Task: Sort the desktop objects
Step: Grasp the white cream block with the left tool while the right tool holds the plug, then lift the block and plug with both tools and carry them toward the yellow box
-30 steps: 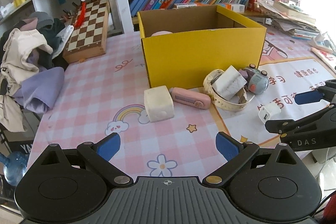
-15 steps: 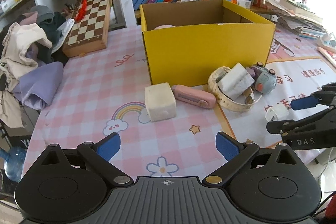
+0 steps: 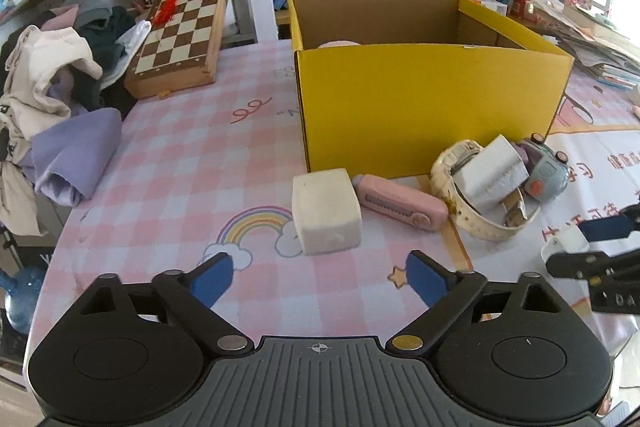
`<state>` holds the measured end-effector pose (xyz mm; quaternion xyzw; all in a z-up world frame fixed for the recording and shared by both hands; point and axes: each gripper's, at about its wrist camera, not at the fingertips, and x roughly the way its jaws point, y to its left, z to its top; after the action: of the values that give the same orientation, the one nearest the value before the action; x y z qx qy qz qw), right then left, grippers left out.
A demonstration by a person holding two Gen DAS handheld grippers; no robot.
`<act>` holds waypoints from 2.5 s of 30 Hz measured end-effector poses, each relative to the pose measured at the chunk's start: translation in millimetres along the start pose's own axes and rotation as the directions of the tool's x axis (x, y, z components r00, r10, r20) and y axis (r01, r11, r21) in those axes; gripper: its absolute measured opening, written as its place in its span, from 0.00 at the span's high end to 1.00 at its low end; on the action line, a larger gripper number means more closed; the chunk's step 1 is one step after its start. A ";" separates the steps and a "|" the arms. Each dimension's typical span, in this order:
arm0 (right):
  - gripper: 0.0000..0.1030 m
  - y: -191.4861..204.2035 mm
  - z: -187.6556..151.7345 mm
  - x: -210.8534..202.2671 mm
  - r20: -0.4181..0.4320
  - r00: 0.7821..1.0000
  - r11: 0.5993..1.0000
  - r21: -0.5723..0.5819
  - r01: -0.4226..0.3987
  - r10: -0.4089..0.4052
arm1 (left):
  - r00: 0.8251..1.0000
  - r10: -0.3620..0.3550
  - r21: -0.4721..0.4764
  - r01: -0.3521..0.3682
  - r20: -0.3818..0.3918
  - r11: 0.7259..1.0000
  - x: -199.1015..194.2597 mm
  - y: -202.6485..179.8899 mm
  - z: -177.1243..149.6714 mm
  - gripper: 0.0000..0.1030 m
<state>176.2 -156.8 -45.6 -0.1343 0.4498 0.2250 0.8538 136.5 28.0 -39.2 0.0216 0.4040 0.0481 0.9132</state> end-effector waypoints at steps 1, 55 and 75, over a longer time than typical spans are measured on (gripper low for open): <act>0.58 -0.4 -0.3 -0.1 0.000 1.000 1.000 -0.007 -0.003 0.003 | 1.000 0.002 -0.001 -0.002 0.000 1.000 3.0 0.0 1.4 0.15; 0.59 14.0 0.4 -32.2 0.077 0.997 1.000 -0.010 -0.014 0.015 | 0.995 -0.079 -0.014 0.080 0.064 0.997 -35.7 17.3 -2.1 0.70; 0.59 17.6 35.7 -70.6 0.227 0.974 1.000 -0.017 0.013 -0.009 | 0.963 -0.142 0.039 0.137 0.230 0.990 -76.6 15.3 16.4 0.70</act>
<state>157.7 -144.8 32.4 -0.1179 0.3468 0.2383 0.8995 96.4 35.1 29.4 0.0089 0.2954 -0.0239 0.9550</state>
